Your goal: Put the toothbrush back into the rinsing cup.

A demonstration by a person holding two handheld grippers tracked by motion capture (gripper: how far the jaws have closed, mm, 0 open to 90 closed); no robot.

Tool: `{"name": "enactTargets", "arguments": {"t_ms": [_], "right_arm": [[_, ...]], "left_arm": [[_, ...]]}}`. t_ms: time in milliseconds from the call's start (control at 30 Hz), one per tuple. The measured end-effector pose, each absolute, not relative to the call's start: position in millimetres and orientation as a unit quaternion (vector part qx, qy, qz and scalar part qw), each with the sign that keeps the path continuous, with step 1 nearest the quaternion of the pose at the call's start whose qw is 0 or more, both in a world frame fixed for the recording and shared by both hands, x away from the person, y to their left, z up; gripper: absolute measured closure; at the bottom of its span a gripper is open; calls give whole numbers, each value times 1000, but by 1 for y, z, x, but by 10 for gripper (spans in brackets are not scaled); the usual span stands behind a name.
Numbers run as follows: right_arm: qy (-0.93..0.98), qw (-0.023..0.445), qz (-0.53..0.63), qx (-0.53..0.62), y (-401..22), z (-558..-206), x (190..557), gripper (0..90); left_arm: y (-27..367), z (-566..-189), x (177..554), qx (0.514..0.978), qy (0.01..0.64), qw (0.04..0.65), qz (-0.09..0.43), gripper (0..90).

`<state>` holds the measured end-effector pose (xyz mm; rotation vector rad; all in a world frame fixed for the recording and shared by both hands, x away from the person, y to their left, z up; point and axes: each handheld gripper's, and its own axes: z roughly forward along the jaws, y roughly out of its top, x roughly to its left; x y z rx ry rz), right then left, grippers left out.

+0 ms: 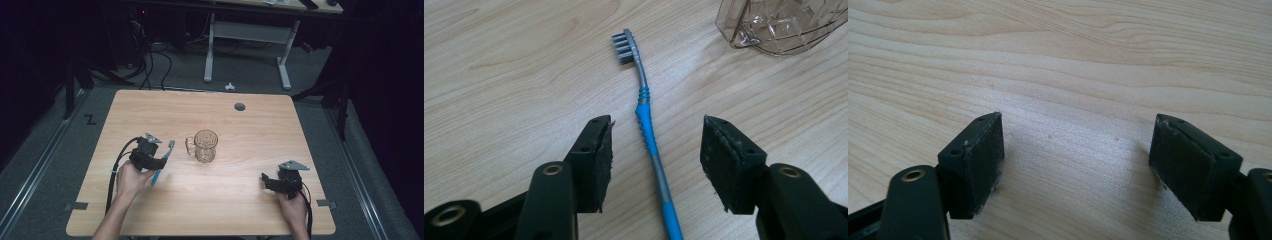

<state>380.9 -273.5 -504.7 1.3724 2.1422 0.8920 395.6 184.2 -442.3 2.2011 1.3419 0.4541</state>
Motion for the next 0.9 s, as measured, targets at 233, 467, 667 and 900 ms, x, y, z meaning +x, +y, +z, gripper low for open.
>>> {"name": "enactTargets", "arguments": {"t_ms": [233,467,667,900], "right_arm": [[775,221,323,496,-273,-505,381,221],[775,221,323,496,-273,-505,381,221],[775,221,323,496,-273,-505,381,221],[775,221,323,496,-273,-505,381,221]], "left_arm": [[181,-438,408,819,491,247,166,487],[177,-439,418,825,489,238,156,503],[173,-442,427,832,487,219,151,514],[169,-444,436,841,484,197,139,544]]}}
